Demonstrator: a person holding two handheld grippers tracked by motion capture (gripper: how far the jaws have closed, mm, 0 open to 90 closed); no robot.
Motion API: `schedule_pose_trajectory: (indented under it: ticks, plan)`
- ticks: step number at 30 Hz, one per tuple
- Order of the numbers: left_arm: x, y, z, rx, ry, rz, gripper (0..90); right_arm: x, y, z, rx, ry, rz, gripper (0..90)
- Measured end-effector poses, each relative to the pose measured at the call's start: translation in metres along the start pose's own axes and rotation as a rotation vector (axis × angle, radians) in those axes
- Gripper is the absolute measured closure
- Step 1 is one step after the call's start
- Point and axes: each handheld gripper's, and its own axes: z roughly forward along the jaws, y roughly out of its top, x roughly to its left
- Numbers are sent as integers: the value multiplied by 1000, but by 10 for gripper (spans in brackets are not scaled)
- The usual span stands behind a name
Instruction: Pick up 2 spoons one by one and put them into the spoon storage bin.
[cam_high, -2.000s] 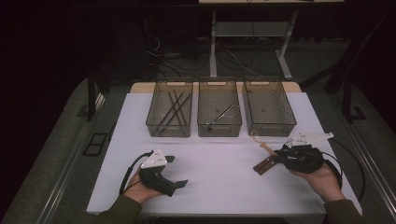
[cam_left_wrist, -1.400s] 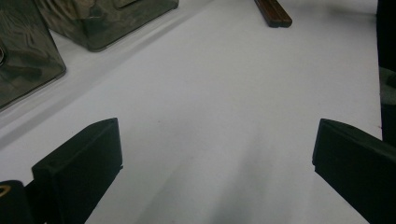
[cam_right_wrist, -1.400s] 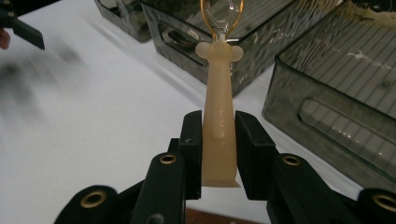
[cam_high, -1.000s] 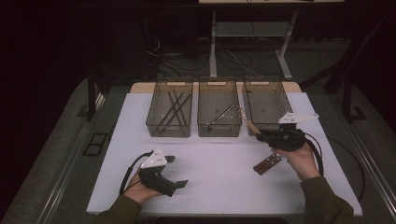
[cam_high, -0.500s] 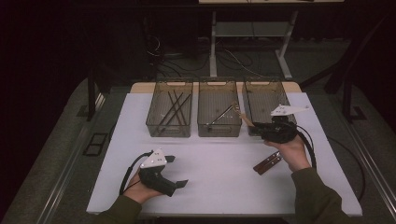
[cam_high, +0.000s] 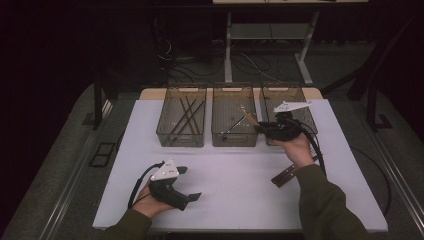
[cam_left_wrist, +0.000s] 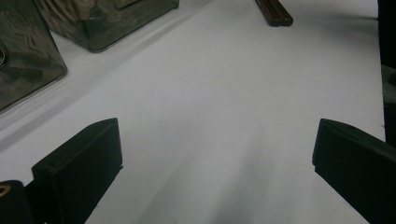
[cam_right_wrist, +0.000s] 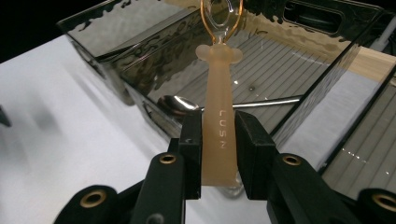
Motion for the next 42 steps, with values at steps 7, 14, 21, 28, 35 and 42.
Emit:
schedule_pose_trajectory:
  ticks: [7,14,21,28,35,42]
  plan:
    - [-1,0,0,-4,-3,-1,2,-3,15,22,50,-25,8,733]
    - [-1,0,0,-6,-4,-2,2,-5,26,46,138,-54,-1,732]
    - [0,1,0,-2,-5,4,2,-3,30,65,232,-76,-33,727]
    - [0,1,0,-3,-4,7,2,-1,37,66,204,-79,0,538]
    - [0,0,0,-6,-6,2,2,-1,37,48,164,-8,53,480]
    - [-1,0,0,-6,-4,-1,2,2,34,24,98,19,46,454]
